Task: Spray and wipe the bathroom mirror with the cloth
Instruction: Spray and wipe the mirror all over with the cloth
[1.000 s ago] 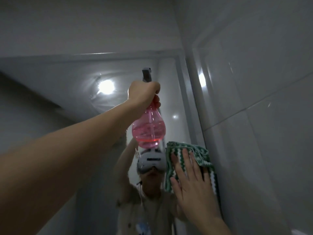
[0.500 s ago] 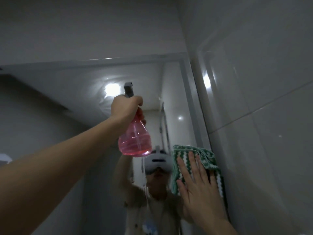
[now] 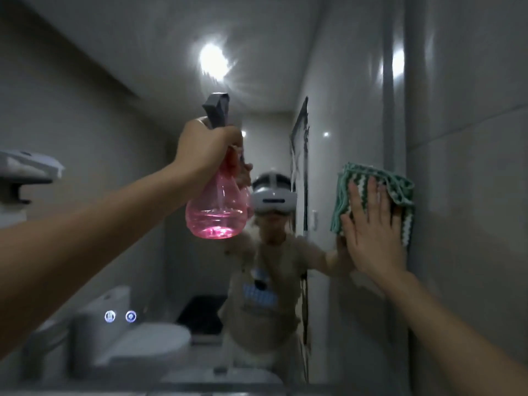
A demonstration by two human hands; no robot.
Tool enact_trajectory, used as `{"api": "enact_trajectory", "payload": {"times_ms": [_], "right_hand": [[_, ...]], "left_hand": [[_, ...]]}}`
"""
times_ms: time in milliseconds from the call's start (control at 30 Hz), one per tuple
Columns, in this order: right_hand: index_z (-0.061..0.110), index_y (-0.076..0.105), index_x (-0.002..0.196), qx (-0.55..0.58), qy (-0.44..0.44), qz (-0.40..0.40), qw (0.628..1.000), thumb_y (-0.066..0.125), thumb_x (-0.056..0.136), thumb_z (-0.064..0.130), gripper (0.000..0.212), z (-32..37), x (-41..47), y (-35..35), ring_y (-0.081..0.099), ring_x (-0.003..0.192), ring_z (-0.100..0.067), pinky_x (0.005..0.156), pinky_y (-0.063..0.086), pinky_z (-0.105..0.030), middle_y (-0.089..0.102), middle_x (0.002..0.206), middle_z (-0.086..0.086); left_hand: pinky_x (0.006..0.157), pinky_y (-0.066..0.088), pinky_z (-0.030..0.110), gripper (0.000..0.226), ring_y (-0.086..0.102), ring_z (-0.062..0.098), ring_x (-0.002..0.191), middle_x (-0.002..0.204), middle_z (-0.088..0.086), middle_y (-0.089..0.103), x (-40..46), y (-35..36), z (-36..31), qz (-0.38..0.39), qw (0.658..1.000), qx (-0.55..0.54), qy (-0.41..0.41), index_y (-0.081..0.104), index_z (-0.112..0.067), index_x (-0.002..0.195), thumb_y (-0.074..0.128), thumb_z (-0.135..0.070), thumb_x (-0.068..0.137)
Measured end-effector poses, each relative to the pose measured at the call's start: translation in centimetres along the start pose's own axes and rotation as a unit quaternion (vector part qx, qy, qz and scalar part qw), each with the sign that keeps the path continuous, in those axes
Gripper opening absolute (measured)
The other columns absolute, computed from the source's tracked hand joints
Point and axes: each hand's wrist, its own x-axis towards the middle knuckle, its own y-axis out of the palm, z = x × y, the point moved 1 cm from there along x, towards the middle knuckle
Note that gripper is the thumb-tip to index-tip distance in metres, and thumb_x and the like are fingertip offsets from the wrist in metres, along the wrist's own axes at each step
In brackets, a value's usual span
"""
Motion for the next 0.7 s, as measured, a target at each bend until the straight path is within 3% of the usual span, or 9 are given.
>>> {"api": "enact_trajectory", "payload": {"times_ms": [100, 167, 233, 300, 367, 467, 533, 700], "right_hand": [[0.029, -0.003, 0.152, 0.001, 0.003, 0.021, 1.0, 0.017, 0.098, 0.045, 0.059, 0.4, -2.5, 0.3, -0.003, 0.146, -0.017, 0.111, 0.014, -0.049, -0.01, 0.158, 0.0], [0.028, -0.003, 0.152, -0.002, 0.003, 0.03, 1.0, 0.019, 0.099, 0.044, 0.06, 0.7, -5.1, 0.6, -0.001, 0.146, -0.019, 0.111, 0.016, -0.05, -0.007, 0.158, -0.003], [0.026, -0.002, 0.152, 0.002, -0.003, 0.041, 0.999, 0.021, 0.1, 0.043, 0.06, 1.0, -7.9, 1.1, 0.003, 0.146, -0.022, 0.111, 0.016, -0.05, -0.002, 0.158, -0.005], [0.029, -0.004, 0.152, 0.002, -0.003, 0.056, 0.998, 0.018, 0.1, 0.045, 0.059, 1.1, -10.9, 1.7, 0.004, 0.146, -0.023, 0.111, 0.014, -0.049, 0.002, 0.159, -0.006], [0.03, -0.006, 0.152, -0.002, -0.001, 0.064, 0.998, 0.014, 0.102, 0.046, 0.056, 0.8, -14.1, 2.3, 0.002, 0.146, -0.022, 0.109, 0.015, -0.048, 0.005, 0.159, -0.007], [0.032, -0.01, 0.151, -0.001, 0.005, 0.084, 0.996, 0.008, 0.101, 0.049, 0.056, 0.5, -18.4, 3.1, -0.01, 0.147, -0.017, 0.109, 0.022, -0.05, -0.013, 0.16, -0.001], [0.031, -0.009, 0.152, -0.006, 0.005, 0.09, 0.996, 0.01, 0.101, 0.049, 0.057, 0.4, -20.6, 3.5, -0.008, 0.147, -0.019, 0.107, 0.028, -0.053, -0.018, 0.159, 0.001], [0.018, 0.01, 0.153, -0.063, 0.002, 0.089, 0.994, 0.031, 0.1, 0.039, 0.061, 0.5, -25.4, 4.2, 0.019, 0.142, -0.034, 0.099, 0.039, -0.053, 0.016, 0.157, -0.019]], "left_hand": [[0.036, 0.036, 0.019, 0.017, 0.043, 0.013, 0.03, 0.036, -0.002, 0.045, -3.1, -0.6, 3.2, 0.027, 0.998, -0.028, -0.041, 0.051, -0.005, 0.072, 0.051, 0.012, 0.076], [0.037, 0.036, 0.02, 0.012, 0.041, 0.015, 0.03, 0.036, 0.0, 0.045, -5.4, -0.9, 5.7, 0.038, 0.995, -0.051, -0.075, 0.053, -0.001, 0.078, 0.057, 0.007, 0.07], [0.038, 0.036, 0.022, 0.021, 0.04, 0.018, 0.03, 0.036, 0.004, 0.044, -7.9, -1.4, 8.4, 0.04, 0.993, -0.053, -0.097, 0.055, 0.006, 0.084, 0.06, 0.002, 0.064], [0.04, 0.037, 0.024, 0.017, 0.04, 0.019, 0.03, 0.038, 0.005, 0.047, -10.9, -1.6, 10.9, 0.044, 0.992, -0.05, -0.108, 0.055, 0.009, 0.086, 0.059, 0.008, 0.07], [0.04, 0.038, 0.027, 0.022, 0.042, 0.019, 0.031, 0.041, 0.003, 0.05, -13.8, -1.6, 13.2, 0.051, 0.991, -0.034, -0.115, 0.057, -0.006, 0.087, 0.057, 0.01, 0.071], [0.044, 0.041, 0.03, 0.022, 0.046, 0.021, 0.036, 0.043, 0.003, 0.052, -17.4, -1.6, 15.7, 0.058, 0.99, 0.007, -0.128, 0.057, -0.008, 0.087, 0.063, -0.003, 0.066], [0.044, 0.042, 0.028, 0.014, 0.048, 0.02, 0.038, 0.045, 0.004, 0.052, -19.5, -1.7, 16.8, 0.052, 0.989, 0.034, -0.136, 0.057, -0.007, 0.079, 0.067, 0.0, 0.072], [0.04, 0.043, 0.027, 0.019, 0.048, 0.02, 0.038, 0.048, 0.011, 0.049, -24.1, -1.7, 18.6, 0.03, 0.984, 0.012, -0.172, 0.053, -0.008, 0.078, 0.066, 0.006, 0.075]]}}
